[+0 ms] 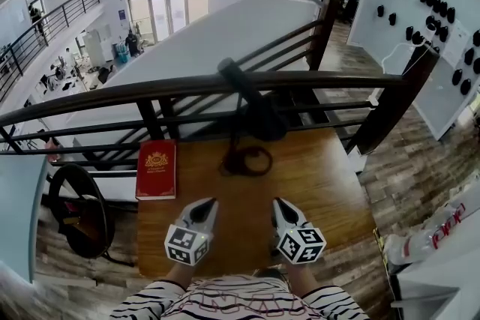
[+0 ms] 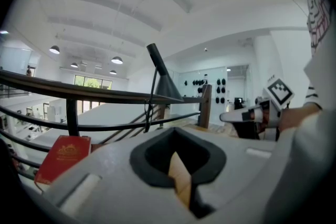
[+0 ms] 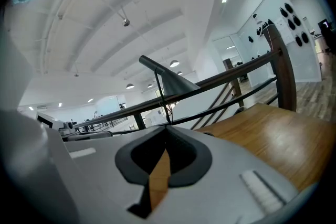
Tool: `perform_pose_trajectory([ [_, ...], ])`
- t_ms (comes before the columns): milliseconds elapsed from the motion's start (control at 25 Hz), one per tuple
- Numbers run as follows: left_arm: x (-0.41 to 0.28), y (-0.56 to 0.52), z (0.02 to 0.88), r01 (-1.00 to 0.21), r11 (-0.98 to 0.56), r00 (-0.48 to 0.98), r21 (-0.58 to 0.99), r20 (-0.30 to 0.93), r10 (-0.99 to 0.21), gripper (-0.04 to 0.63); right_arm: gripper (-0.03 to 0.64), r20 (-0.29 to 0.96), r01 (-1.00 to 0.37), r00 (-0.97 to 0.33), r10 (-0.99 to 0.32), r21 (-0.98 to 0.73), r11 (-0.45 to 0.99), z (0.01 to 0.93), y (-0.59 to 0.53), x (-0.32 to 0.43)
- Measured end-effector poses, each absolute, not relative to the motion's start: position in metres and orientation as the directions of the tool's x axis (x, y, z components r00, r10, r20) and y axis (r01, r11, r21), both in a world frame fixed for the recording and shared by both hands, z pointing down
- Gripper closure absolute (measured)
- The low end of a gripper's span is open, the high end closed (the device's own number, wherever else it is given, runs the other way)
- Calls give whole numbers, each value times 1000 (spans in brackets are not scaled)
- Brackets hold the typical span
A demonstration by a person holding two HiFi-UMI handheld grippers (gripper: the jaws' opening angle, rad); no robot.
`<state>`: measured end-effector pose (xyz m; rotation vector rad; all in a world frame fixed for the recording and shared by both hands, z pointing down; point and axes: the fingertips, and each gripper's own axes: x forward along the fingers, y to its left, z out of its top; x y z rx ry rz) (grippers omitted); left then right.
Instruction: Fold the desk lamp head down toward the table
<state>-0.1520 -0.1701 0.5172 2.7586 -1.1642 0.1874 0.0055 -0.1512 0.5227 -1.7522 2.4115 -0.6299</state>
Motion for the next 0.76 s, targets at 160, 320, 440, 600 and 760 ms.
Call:
perform_pose_trajectory([
  [160,-152,-165,520,-710,-699,702,87,170,-692,594,615,172,-892,-324,-930,-382,240,527,-146,5],
  [320,-153,-161,521,-708,-701,704,87,170,-690,594,615,187,-896,-321,-929,-377,233,530,-142,4],
  [440,-152,-157,520,-706,-703,706,90,170,-687,594,615,187,-898,-320,-929,-374,234,530,-139,4],
  [600,-154,-157,521,-702,-707,710,92,168,-683,594,615,200,-911,-302,-932,-349,220,530,-140,4],
  [760,-158,-159,522,-701,-708,711,86,168,-683,594,615,203,-913,-301,-932,-342,221,531,-142,1],
])
